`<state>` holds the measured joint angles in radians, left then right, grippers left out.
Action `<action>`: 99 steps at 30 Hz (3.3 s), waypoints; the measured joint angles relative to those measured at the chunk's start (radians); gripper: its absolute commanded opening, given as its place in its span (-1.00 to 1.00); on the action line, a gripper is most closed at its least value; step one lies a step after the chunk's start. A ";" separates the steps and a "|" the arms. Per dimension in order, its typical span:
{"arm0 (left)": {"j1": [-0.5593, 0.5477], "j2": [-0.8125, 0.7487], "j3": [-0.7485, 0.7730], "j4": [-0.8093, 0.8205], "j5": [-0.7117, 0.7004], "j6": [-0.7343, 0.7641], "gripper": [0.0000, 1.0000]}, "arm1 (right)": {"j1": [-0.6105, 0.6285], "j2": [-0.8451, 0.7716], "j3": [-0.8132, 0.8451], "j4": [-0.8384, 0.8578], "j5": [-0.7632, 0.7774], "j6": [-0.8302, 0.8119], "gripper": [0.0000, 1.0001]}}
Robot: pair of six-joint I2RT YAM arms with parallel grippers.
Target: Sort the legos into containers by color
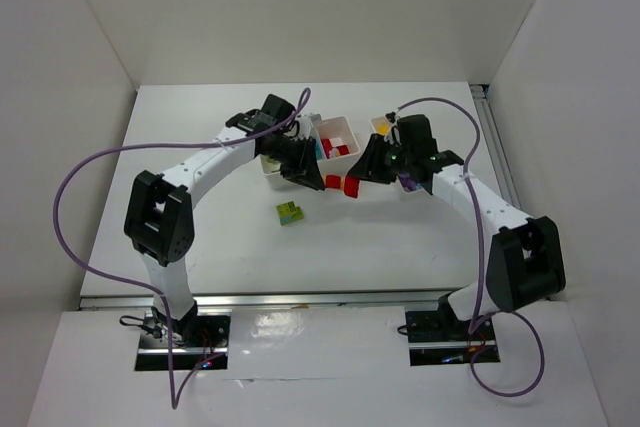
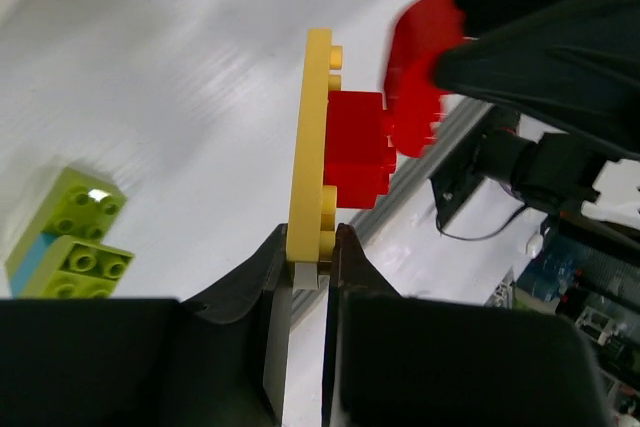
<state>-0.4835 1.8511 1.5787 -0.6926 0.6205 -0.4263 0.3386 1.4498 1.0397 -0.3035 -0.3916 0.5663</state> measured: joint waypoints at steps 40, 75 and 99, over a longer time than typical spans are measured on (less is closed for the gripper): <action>0.031 -0.002 0.017 -0.092 -0.143 -0.018 -1.00 | 0.045 0.381 0.478 -0.019 0.270 -0.149 0.10; 0.057 0.114 0.212 -0.283 -0.171 0.150 -1.00 | 0.185 0.062 0.098 0.072 0.053 -0.025 0.35; 0.059 0.104 0.212 -0.265 -0.128 0.136 -1.00 | 0.177 0.178 0.048 0.212 0.014 0.093 0.03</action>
<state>-0.4244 1.9549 1.7905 -0.9577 0.4927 -0.2905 0.5159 1.6276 1.0878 -0.0914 -0.3771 0.6594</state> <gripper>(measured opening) 0.220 0.545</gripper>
